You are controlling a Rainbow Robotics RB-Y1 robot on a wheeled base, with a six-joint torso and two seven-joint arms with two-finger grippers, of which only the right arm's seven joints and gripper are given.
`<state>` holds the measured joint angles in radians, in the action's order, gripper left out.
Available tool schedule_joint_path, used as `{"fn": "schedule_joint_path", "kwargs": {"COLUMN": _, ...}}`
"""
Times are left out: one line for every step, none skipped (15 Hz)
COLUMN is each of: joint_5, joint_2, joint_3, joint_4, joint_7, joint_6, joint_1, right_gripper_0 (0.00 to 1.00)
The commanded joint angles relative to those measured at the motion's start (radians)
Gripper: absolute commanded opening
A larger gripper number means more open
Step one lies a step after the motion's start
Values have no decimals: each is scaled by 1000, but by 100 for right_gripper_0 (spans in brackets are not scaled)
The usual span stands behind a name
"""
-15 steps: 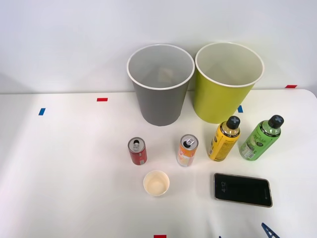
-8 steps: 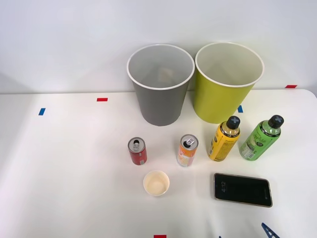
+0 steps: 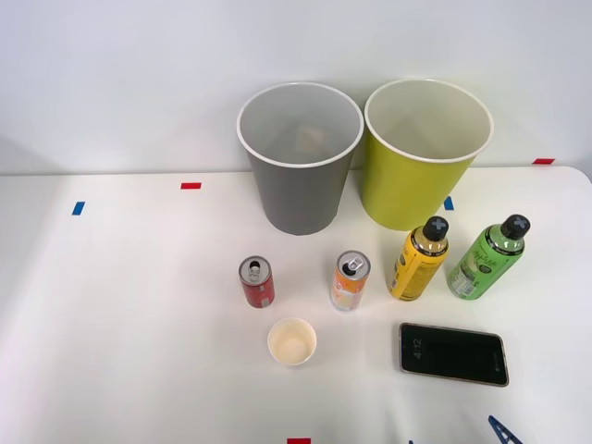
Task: Put cans in the gray bin, plastic bottles in the light green bin
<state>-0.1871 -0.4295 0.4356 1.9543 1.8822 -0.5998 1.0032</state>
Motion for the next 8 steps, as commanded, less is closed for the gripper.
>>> {"fn": "schedule_joint_path", "kwargs": {"joint_5": 0, "joint_2": 0, "joint_3": 0, "joint_4": 0, "joint_7": 0, "joint_6": 0, "joint_1": 0, "right_gripper_0": 100}}
{"fn": "schedule_joint_path", "kwargs": {"joint_5": 0, "joint_2": 0, "joint_3": 0, "joint_4": 0, "joint_7": 0, "joint_6": 0, "joint_1": 0, "right_gripper_0": 100}}
{"fn": "schedule_joint_path", "kwargs": {"joint_5": 0, "joint_2": 0, "joint_3": 0, "joint_4": 0, "joint_7": 0, "joint_6": 0, "joint_1": 0, "right_gripper_0": 100}}
{"fn": "schedule_joint_path", "kwargs": {"joint_5": 0, "joint_2": 0, "joint_3": 0, "joint_4": 0, "joint_7": 0, "joint_6": 0, "joint_1": 0, "right_gripper_0": 100}}
{"fn": "schedule_joint_path", "kwargs": {"joint_5": 0, "joint_2": 0, "joint_3": 0, "joint_4": 0, "joint_7": 0, "joint_6": 0, "joint_1": 0, "right_gripper_0": 100}}
{"fn": "schedule_joint_path", "kwargs": {"joint_5": 0, "joint_2": 0, "joint_3": 0, "joint_4": 0, "joint_7": 0, "joint_6": 0, "joint_1": 0, "right_gripper_0": 100}}
{"fn": "schedule_joint_path", "kwargs": {"joint_5": 0, "joint_2": 0, "joint_3": 0, "joint_4": 0, "joint_7": 0, "joint_6": 0, "joint_1": 0, "right_gripper_0": 100}}
{"fn": "schedule_joint_path", "kwargs": {"joint_5": 0, "joint_2": 0, "joint_3": 0, "joint_4": 0, "joint_7": 0, "joint_6": 0, "joint_1": 0, "right_gripper_0": 100}}
